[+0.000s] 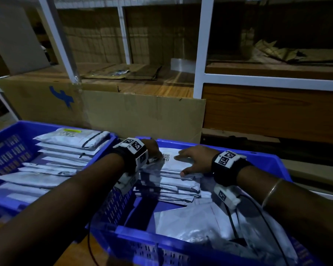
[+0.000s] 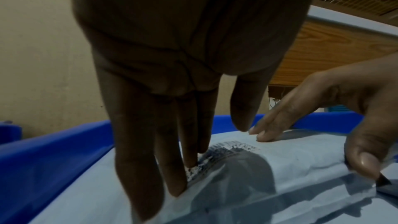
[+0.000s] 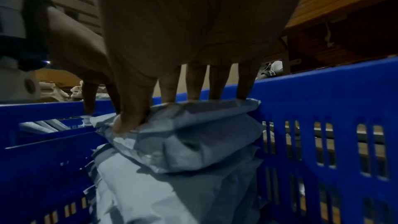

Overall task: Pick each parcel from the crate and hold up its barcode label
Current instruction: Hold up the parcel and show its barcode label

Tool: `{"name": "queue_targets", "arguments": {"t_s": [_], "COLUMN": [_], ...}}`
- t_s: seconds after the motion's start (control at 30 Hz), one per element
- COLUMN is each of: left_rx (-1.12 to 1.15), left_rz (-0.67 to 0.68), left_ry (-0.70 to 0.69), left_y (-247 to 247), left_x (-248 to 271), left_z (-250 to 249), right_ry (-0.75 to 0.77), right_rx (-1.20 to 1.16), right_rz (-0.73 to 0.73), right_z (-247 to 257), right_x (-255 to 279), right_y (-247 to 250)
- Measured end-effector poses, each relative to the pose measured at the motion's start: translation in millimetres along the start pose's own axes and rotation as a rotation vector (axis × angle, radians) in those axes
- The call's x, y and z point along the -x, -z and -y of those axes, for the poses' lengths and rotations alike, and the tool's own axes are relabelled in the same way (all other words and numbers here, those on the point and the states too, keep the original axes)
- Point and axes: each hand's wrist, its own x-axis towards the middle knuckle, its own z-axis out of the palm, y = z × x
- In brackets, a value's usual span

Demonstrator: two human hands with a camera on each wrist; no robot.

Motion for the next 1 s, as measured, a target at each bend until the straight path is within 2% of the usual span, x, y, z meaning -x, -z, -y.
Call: {"name": "queue_targets", "arguments": {"t_s": [0.2, 0.33, 0.47, 0.53, 0.77, 0.9, 1.0], "left_rx": [-0.002, 0.042, 0.143, 0.178, 0.233, 0.286, 0.224], "left_rz": [-0.01, -0.012, 0.013, 0.019, 0.056, 0.024, 0.009], "left_ry": [-0.034, -0.058, -0.074, -0.09, -0.103, -0.094, -0.104], "left_y": [7.2, 16.3, 24.0, 23.7, 16.8, 14.3, 14.8], "left_x": [15.5, 28.8, 46.3, 56.3, 87.2, 93.7, 94.0], "left_z": [-5.1, -5.0, -2.6, -0.5, 19.5, 34.3, 43.0], "right_ry": [0.001, -0.008, 0.027, 0.048, 0.075, 0.06, 0.047], "right_rx": [-0.025, -0.027, -0.108, -0.127, -0.047, 0.073, 0.105], "right_rz": [-0.022, -0.086, -0.037, 0.029, 0.391, 0.536, 0.606], "right_z": [4.8, 15.7, 37.4, 48.9, 77.1, 83.5, 79.8], "right_x": [11.4, 23.4, 30.2, 29.0, 1.4, -16.3, -27.4], "right_y": [10.1, 18.8, 18.7, 11.5, -42.3, -65.6, -80.5]}}
